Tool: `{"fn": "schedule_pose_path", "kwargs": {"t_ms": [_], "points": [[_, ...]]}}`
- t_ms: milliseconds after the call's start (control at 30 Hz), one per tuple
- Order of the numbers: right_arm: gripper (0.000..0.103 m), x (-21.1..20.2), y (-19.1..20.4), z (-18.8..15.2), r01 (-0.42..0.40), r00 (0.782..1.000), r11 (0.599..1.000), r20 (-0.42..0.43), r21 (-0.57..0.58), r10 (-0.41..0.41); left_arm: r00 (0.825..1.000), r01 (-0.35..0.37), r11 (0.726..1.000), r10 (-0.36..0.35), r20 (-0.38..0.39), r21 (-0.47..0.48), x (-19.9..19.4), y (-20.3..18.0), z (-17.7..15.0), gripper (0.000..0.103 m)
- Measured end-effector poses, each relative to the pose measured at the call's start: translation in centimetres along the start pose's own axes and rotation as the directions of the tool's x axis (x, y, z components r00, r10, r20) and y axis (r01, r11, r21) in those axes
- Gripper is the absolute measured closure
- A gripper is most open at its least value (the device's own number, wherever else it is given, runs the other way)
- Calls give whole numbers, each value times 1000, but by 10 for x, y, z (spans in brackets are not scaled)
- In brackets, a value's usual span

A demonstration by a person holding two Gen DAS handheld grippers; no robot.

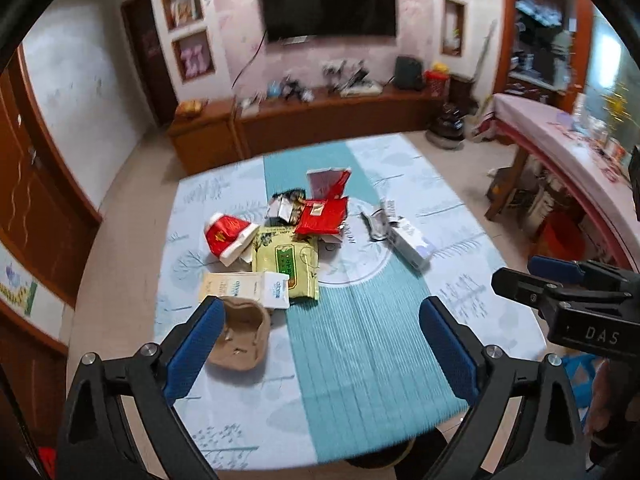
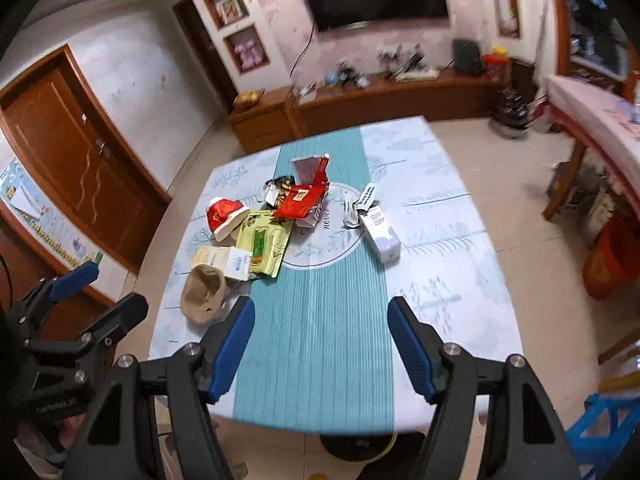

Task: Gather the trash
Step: 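Grasp the white carton with the right tool while the left tool grasps a red wrapper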

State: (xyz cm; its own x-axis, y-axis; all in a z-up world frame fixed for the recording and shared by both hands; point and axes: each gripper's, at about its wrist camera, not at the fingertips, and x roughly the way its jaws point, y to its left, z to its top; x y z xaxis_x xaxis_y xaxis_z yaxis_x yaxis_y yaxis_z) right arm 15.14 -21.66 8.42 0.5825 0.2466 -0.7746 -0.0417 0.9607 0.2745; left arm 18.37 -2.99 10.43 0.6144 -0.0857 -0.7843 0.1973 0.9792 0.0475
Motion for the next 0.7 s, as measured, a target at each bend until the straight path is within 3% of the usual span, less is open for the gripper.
{"fn": "schedule_pose_path", "kwargs": {"t_ms": [67,200,367,567,700], "points": [[34,27,-17,21,-29,998,1000,-50,2,29,998,-5,999,3,-57,-35,32,-4,20,14],[34,84,-55,63,-86,984,996,-154,28,90,986,-10,994,-9,-169,-108,97,-12,57,14],[36,149,-84,108,-150,958,988,-242,45,157,969,-69,991,39,-243,-117,157,-21,85,14],[38,233,-99,143,-185,920,974,-324,132,219,939,-87,990,44,-340,-113,221,-21,102,14],[51,279,-102,148,-175,892,970,-390,169,228,918,-117,986,63,-392,-115,259,-20,108,14]]}}
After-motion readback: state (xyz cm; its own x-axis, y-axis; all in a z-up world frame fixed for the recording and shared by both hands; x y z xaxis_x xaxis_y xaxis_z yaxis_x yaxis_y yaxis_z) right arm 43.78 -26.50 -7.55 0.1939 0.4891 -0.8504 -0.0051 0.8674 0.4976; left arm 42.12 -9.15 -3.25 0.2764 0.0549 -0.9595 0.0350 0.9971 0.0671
